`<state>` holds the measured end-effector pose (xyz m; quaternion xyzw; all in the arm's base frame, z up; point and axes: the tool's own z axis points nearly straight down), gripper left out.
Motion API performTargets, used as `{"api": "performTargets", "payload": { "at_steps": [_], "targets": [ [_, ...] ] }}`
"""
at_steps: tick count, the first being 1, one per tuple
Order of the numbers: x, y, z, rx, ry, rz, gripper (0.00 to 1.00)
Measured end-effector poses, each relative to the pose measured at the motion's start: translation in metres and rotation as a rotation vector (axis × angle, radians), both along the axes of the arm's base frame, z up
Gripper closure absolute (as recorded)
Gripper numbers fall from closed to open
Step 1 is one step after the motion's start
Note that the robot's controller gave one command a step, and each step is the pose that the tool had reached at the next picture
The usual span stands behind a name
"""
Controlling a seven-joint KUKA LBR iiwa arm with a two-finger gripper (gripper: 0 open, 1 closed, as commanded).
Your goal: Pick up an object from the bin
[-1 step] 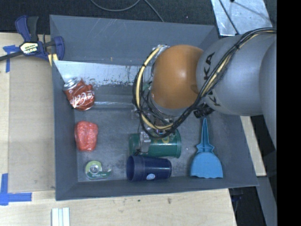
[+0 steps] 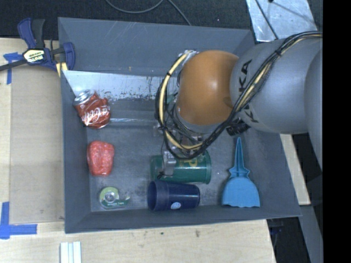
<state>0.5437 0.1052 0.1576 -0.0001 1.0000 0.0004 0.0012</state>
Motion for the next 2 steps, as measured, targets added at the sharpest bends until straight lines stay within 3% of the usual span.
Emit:
{"api": "performTargets", "payload": {
  "at_steps": [1, 2],
  "targets": [
    [-0.005, -0.036, -0.027, 0.002, -0.002, 0.005, 0.0],
    [0.011, -0.063, -0.044, -0.004, 0.001, 0.036, 0.0]
  ]
}}
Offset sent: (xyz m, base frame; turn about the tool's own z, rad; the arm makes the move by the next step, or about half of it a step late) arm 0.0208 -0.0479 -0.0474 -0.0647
